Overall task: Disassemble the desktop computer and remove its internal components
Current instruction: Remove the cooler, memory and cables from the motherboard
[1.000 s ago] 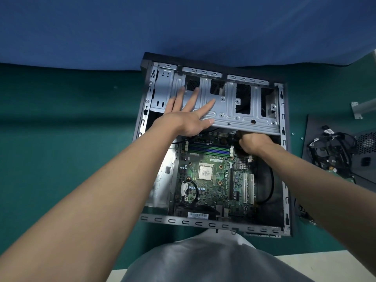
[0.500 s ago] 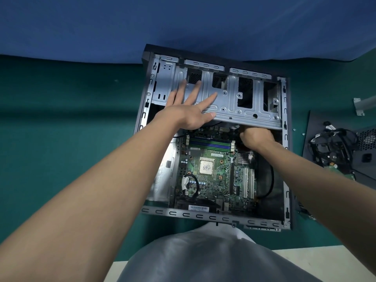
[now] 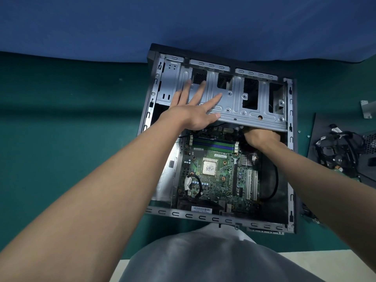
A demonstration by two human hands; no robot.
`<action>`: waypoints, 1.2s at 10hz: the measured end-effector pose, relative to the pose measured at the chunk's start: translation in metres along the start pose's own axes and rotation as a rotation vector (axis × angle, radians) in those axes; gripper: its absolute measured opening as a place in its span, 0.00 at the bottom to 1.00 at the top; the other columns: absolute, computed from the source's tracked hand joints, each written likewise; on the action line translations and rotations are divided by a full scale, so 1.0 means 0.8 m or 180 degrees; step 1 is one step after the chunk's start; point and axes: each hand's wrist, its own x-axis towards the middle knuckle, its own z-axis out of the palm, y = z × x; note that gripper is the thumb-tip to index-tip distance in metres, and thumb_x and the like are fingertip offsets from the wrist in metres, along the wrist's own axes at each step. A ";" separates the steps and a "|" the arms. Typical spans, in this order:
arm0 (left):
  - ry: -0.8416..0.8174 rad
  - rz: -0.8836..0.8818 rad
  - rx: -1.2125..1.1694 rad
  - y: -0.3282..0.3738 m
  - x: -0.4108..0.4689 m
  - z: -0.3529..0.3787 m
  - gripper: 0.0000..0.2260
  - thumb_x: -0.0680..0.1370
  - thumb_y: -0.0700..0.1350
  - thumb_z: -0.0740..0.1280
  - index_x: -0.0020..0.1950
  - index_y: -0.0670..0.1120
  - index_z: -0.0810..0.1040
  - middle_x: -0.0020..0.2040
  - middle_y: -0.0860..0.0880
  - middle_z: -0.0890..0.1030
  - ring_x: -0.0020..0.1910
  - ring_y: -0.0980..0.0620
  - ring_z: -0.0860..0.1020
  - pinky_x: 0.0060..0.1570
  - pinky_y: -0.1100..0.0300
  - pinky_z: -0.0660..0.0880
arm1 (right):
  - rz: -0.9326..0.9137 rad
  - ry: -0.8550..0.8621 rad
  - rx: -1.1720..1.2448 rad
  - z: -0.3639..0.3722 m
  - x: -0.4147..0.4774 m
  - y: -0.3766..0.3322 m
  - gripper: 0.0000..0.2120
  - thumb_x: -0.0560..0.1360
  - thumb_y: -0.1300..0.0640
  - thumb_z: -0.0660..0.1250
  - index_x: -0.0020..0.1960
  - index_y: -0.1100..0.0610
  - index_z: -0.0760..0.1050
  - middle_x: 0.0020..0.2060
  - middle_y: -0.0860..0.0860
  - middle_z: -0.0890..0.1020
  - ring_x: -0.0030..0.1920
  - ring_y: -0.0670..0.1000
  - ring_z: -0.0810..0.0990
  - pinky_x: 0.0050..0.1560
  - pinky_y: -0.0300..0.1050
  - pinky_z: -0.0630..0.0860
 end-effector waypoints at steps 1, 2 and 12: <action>0.0008 -0.0009 -0.0001 0.000 0.000 0.000 0.25 0.80 0.67 0.47 0.73 0.71 0.38 0.75 0.58 0.29 0.70 0.48 0.23 0.68 0.51 0.27 | -0.0044 -0.0139 -0.0072 0.002 0.003 0.003 0.14 0.80 0.53 0.53 0.58 0.59 0.73 0.58 0.60 0.77 0.58 0.64 0.75 0.56 0.57 0.71; 0.0010 -0.0014 0.0019 0.000 -0.001 -0.001 0.25 0.80 0.67 0.46 0.73 0.71 0.37 0.75 0.58 0.28 0.71 0.48 0.23 0.68 0.51 0.27 | 0.0055 -0.0035 0.0000 0.003 0.001 0.004 0.13 0.79 0.50 0.55 0.51 0.58 0.74 0.50 0.57 0.79 0.49 0.61 0.77 0.50 0.53 0.72; 0.0073 -0.0002 0.0071 0.000 0.000 0.002 0.25 0.80 0.67 0.46 0.74 0.70 0.37 0.75 0.58 0.28 0.71 0.48 0.23 0.68 0.50 0.27 | -0.0035 0.0432 0.0069 0.005 -0.005 0.008 0.14 0.79 0.50 0.57 0.38 0.55 0.69 0.40 0.55 0.78 0.45 0.59 0.77 0.43 0.49 0.71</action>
